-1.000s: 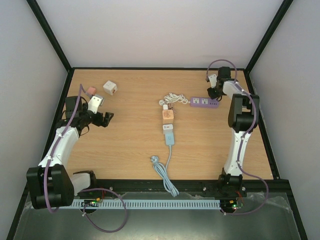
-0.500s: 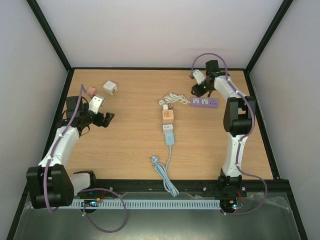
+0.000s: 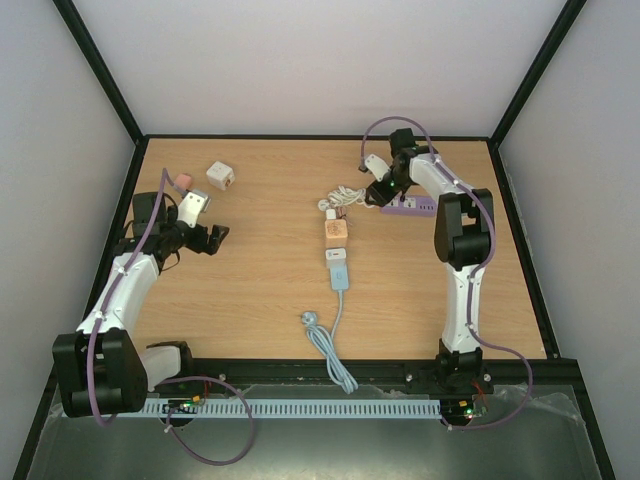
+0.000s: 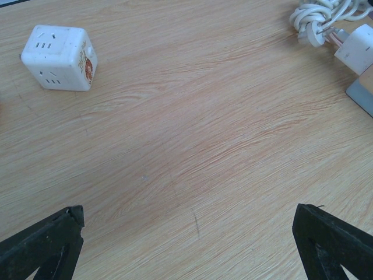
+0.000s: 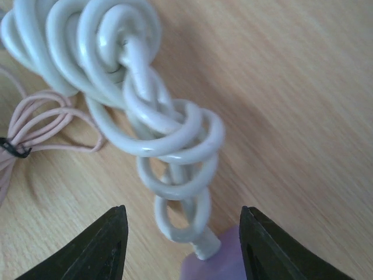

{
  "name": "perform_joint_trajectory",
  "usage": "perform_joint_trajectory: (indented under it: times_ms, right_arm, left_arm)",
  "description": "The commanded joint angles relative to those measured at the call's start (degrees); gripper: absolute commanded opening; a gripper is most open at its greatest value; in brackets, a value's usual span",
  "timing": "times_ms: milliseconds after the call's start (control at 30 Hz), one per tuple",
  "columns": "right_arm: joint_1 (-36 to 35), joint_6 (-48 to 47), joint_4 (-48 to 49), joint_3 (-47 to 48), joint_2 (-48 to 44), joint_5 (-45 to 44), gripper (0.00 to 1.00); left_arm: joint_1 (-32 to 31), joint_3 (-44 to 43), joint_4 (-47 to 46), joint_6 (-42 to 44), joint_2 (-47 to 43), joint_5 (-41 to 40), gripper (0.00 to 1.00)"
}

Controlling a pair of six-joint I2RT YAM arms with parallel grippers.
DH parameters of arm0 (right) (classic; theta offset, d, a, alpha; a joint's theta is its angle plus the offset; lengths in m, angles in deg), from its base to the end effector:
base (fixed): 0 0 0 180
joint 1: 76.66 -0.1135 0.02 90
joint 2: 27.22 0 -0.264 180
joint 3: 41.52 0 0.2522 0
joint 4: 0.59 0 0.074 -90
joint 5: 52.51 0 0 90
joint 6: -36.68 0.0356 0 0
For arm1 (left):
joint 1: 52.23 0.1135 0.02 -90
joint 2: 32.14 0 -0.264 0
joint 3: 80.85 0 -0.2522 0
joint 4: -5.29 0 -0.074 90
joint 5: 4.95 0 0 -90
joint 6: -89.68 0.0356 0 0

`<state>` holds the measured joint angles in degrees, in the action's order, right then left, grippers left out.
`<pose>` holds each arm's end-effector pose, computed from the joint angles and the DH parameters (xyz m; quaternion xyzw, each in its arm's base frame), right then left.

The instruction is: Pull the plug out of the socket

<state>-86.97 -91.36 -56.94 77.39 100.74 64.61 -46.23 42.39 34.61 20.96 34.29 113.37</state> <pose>0.4649 0.1011 0.1859 -0.4345 0.8461 0.1728 0.2560 0.2454 0.0088 0.2468 0.2207 0.8534 -0.1161 0.4578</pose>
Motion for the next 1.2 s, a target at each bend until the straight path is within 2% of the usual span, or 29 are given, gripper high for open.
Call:
perform_joint_trajectory:
  times_ms: [0,200,400,667,1033,1100,1167]
  right_arm:
    - [-1.7,-0.1,-0.1,-1.8,0.8,-1.5,0.49]
    - [-1.7,1.7,3.3,-2.7,1.9,-6.3,0.35]
    - [0.9,1.3,4.6,-4.2,2.4,-9.7,0.29]
    - [8.5,-2.1,5.0,-7.6,1.4,-12.5,0.23]
    - [19.8,-4.4,5.2,-6.8,1.7,-14.7,0.27]
    - [20.4,-4.0,4.7,-6.2,1.1,-14.0,0.32]
    - [20.4,-3.0,4.5,-6.3,0.0,-13.0,0.43]
  left_arm:
    - [-0.3,0.5,0.2,0.1,0.1,0.7,1.0]
    - [-0.4,0.4,0.3,0.2,0.1,0.7,0.99]
    - [-0.4,0.4,0.3,0.3,0.3,0.6,0.99]
    - [-0.4,0.5,0.1,0.3,0.4,0.8,0.99]
    - [-0.7,0.5,0.0,0.5,0.7,0.9,0.99]
    - [-0.8,0.5,-0.1,0.6,0.6,0.9,0.99]
    - [-0.9,0.3,-0.1,0.5,0.6,0.8,0.99]
